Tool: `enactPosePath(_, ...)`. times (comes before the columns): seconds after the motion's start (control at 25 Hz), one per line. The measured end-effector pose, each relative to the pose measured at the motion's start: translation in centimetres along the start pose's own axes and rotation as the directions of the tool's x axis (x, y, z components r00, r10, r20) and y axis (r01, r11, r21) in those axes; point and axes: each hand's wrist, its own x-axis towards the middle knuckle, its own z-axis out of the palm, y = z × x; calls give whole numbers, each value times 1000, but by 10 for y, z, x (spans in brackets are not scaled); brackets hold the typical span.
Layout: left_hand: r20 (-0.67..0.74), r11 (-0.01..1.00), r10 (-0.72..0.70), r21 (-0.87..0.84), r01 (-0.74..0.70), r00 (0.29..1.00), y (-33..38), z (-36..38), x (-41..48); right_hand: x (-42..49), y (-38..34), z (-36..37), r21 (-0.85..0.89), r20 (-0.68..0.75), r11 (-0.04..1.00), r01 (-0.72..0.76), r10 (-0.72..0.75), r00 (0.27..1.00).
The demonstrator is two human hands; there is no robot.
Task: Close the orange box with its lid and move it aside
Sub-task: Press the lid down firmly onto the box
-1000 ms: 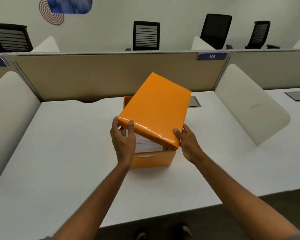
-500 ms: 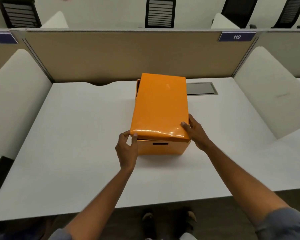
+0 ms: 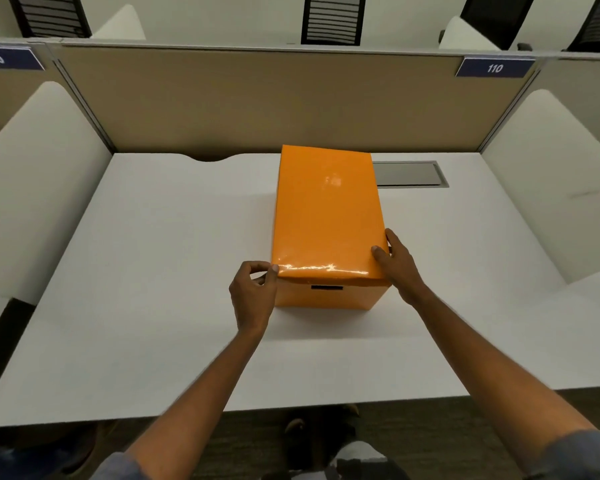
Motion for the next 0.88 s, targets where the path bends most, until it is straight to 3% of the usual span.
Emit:
enactPosePath(0.2,60,993,-89,86,84,994,1,-3,12,4,-7,25,-273,-70,960,57,-79,994)
enactPosePath(0.4,235,955,-235,234,180,943,2,-7,49,22,-1,31,-616,-22,775,141,-196,980)
enactPosePath(0.48,316,932,-199,355,79,927,8,5,69,46,-10,29,-639,33,740,209,-246,969)
enactPosePath(0.56,371,903,-76,418,-93,925,22,25,85,71,-23,27,-623,86,737,264,-271,959)
enactPosePath(0.68,447,810,44,507,-294,893,34,57,101,93,-26,37,-653,128,694,302,-292,948)
enactPosePath(0.88,428,734,99,578,-357,898,20,75,92,100,-13,46,-688,113,664,292,-299,948)
